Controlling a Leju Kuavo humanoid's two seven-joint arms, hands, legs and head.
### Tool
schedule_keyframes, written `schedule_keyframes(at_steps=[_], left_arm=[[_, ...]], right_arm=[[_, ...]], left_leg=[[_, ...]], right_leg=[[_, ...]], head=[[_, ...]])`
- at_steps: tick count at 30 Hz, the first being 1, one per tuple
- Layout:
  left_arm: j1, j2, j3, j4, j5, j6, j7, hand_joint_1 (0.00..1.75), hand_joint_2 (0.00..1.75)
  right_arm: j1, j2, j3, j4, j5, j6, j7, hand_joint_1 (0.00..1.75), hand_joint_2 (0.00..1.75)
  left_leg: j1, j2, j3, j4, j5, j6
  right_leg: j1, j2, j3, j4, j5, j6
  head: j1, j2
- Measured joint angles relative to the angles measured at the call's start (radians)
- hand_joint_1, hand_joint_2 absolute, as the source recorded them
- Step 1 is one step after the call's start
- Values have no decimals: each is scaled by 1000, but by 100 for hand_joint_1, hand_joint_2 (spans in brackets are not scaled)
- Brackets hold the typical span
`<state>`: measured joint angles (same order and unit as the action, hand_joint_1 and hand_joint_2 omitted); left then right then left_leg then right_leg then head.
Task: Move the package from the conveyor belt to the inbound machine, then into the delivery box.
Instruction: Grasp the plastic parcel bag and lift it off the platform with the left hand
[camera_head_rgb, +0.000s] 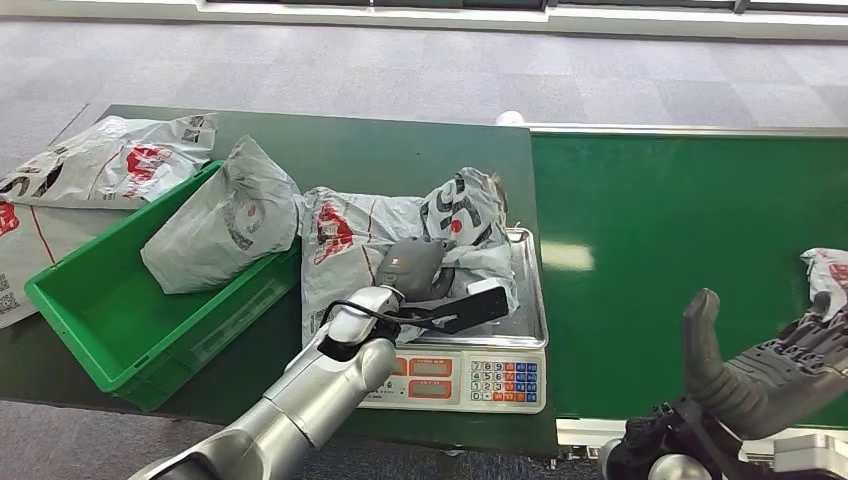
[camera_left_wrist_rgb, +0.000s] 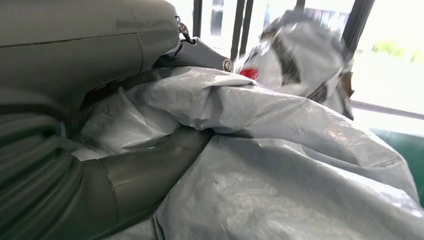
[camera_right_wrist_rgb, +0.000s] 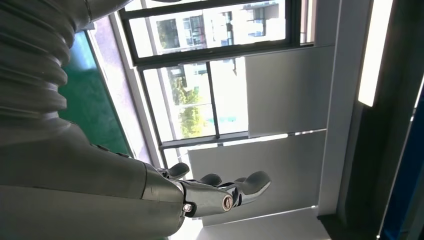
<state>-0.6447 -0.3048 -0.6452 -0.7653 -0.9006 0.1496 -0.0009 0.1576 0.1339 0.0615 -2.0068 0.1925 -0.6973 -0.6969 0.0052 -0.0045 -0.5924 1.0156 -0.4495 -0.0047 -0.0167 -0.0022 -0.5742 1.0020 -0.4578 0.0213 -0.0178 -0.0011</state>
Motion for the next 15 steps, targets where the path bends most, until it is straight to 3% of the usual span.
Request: schedule_keyframes(at_steps=[3, 7, 13, 15], left_arm=[[28, 47, 59, -274, -1, 55, -29, 175, 175], [45, 90, 158, -616, -26, 241, -112, 175, 175], [50, 135, 268, -933, -76, 479, -210, 175, 175], [45, 154, 308, -1009, -95, 516, -218, 175, 175]], right_arm=[[33, 1, -4, -15, 9, 0, 0, 0, 175], [65, 12, -19, -39, 28, -2, -2, 0, 175], [83, 32, -45, -52, 32, -1, -2, 0, 175], [100, 34, -51, -52, 22, -1, -2, 0, 175]], left_leg=[[0, 1, -3, 0, 0, 0], [0, 1, -6, 0, 0, -1], [0, 1, -6, 0, 0, -1], [0, 1, -6, 0, 0, -1]], right_leg=[[0, 2, -4, 1, 0, 0], [0, 2, -8, 1, -1, -1], [0, 1, -8, 1, -1, -1], [0, 1, -7, 1, -1, -1]], head=[[0, 0], [0, 0], [0, 0], [0, 0]])
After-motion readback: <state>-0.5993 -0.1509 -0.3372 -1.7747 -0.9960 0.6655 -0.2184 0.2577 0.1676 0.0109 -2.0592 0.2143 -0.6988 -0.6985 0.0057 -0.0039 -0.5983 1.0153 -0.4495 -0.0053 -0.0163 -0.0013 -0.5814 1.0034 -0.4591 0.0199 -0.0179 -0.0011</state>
